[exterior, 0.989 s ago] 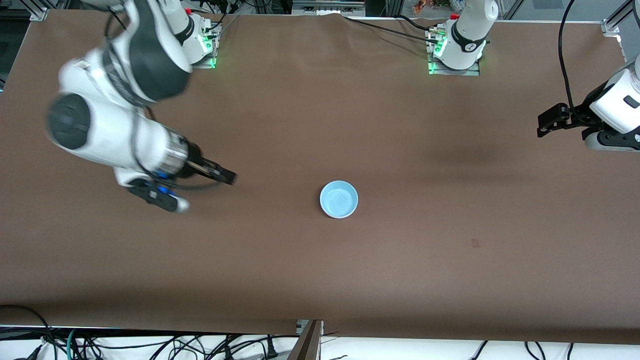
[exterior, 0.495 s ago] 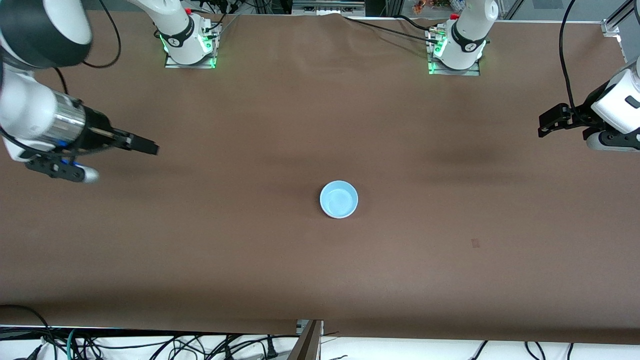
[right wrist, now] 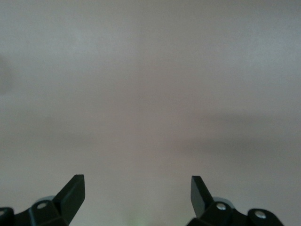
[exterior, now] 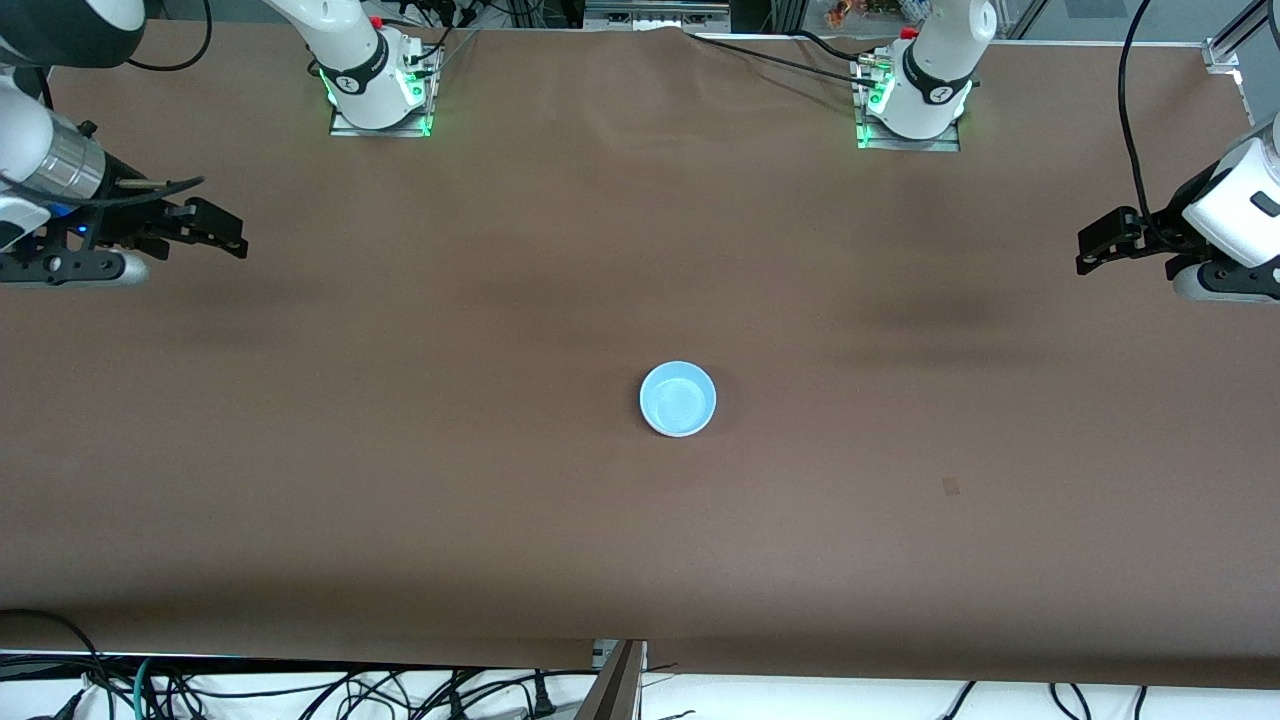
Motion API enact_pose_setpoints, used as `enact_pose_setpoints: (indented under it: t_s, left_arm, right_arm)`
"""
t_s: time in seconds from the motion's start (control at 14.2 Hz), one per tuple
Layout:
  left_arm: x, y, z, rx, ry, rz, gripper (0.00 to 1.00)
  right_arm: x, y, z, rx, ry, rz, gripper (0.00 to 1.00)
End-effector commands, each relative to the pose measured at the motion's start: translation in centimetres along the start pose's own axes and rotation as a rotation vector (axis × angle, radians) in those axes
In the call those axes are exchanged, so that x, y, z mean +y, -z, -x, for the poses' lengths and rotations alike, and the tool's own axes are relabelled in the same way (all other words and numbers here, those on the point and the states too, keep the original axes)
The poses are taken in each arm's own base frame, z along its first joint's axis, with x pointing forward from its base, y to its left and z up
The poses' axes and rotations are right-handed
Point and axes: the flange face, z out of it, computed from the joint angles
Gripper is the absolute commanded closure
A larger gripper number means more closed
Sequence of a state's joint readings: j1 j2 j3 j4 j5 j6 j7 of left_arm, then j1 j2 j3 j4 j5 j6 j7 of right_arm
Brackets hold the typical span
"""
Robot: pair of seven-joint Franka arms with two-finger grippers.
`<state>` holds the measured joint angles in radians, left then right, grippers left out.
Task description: Stack pink and blue bowls on white bowl
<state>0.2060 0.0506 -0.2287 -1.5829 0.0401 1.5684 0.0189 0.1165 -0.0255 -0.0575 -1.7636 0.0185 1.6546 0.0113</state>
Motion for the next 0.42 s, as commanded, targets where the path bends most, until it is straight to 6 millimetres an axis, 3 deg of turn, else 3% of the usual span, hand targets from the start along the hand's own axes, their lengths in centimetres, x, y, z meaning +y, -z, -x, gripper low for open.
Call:
enact_pose_setpoints:
  t_s: [0.0,0.35]
  left_arm:
    - [0.0,0.6,0.2,-0.001,0.008,0.006,0.0]
    - [2.0,0.5,0.2,-0.006,-0.023,-0.007,0.0]
  right_arm:
    - [0.4,0.1,0.8,0.02,0.042,0.021,0.0]
    - [-0.3,0.2,0.8,0.019,0.063,0.022,0.0]
